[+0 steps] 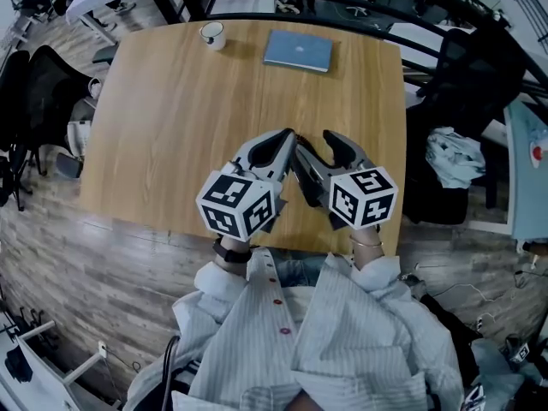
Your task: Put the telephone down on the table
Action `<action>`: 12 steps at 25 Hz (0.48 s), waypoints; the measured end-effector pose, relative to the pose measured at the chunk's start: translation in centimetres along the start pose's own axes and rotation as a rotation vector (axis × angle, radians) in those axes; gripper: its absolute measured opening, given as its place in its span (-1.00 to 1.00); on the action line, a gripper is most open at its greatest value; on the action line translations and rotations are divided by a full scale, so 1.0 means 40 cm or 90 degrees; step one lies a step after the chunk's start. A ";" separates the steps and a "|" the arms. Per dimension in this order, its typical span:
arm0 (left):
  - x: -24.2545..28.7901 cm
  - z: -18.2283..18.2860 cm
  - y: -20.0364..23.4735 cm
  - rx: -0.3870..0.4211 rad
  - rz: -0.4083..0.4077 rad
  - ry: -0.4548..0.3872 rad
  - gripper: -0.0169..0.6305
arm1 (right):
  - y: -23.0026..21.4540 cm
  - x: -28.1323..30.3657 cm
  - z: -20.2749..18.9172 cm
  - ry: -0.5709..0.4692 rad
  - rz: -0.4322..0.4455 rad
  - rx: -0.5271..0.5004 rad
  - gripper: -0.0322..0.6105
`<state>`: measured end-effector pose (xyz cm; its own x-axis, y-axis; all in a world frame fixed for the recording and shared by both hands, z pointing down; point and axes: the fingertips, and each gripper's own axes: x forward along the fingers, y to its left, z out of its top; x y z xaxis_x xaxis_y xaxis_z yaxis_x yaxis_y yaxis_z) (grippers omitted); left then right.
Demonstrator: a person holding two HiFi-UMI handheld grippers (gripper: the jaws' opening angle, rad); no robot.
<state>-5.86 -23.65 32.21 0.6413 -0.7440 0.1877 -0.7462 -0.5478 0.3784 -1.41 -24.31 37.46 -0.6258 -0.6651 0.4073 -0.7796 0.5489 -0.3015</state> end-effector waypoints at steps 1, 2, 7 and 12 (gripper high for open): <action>-0.004 0.013 -0.006 0.006 0.000 -0.010 -0.91 | 0.005 -0.010 0.021 -0.012 0.007 -0.003 -0.01; -0.008 0.025 -0.012 0.012 0.000 -0.017 -0.91 | 0.011 -0.021 0.041 -0.022 0.012 -0.008 -0.05; -0.027 0.078 -0.039 0.036 -0.011 -0.041 -0.91 | 0.055 -0.068 0.122 -0.070 0.033 -0.020 -0.36; -0.028 0.102 -0.074 0.043 -0.041 -0.055 -0.91 | 0.085 -0.111 0.178 -0.111 0.045 -0.044 -0.57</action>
<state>-5.11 -22.76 27.17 0.6721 -0.7356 0.0847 -0.7166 -0.6173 0.3247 -1.42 -23.09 28.49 -0.6782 -0.6980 0.2300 -0.7338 0.6266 -0.2624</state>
